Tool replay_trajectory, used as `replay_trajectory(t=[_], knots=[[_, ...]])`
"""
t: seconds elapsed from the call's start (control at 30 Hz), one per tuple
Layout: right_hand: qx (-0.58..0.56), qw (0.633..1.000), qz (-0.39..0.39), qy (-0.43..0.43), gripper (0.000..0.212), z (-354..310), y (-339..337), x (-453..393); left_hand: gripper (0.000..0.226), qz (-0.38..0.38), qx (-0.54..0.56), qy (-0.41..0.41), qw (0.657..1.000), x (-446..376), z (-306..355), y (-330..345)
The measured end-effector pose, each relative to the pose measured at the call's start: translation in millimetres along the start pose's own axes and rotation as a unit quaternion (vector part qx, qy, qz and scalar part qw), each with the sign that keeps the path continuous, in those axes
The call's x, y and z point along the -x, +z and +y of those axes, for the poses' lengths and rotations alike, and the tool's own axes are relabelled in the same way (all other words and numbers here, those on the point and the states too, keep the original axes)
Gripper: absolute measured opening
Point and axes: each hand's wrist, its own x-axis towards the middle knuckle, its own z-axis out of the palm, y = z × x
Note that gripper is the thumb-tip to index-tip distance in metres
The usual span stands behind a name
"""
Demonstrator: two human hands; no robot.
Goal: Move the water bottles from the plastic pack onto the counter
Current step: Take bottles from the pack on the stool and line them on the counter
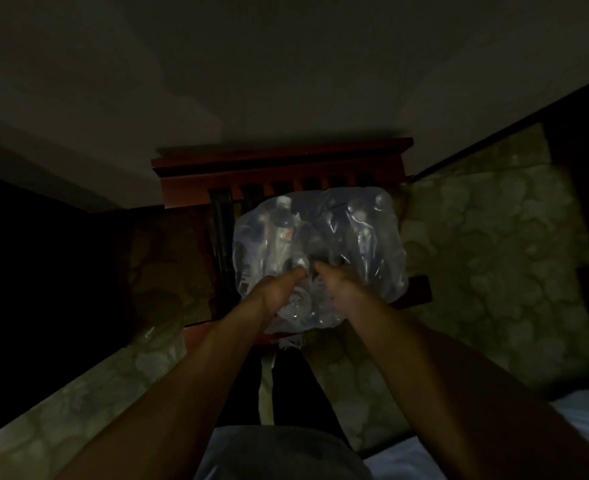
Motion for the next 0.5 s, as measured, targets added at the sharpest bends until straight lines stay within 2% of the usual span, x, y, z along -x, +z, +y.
replay_trajectory(t=[0.07,0.17,0.27,0.3,0.43,0.5], knots=[[0.005,1.000,-0.009,0.002,0.030,-4.5,-3.9,10.6,0.048,0.005,-0.013,0.005,1.000,6.2,5.9,1.2],[0.033,0.999,-0.036,0.023,0.049,-14.6,-16.5,28.1,0.042,0.007,-0.012,0.023,1.000,21.4,16.5,3.8],[0.069,0.996,-0.052,0.006,0.037,-25.2,-33.1,44.6,0.064,-0.013,-0.029,0.044,0.999,37.7,23.9,6.8],[0.087,0.995,-0.046,-0.007,0.038,-29.9,-38.6,51.0,0.069,-0.018,-0.044,0.049,0.998,44.7,26.3,7.6],[0.201,0.975,-0.003,-0.092,0.058,-47.4,-59.2,84.8,0.072,-0.046,-0.058,0.076,0.994,67.8,35.2,9.2],[0.215,0.969,0.010,-0.118,0.071,-52.0,-70.6,100.7,0.066,-0.070,-0.053,0.100,0.991,81.1,38.2,11.4]])
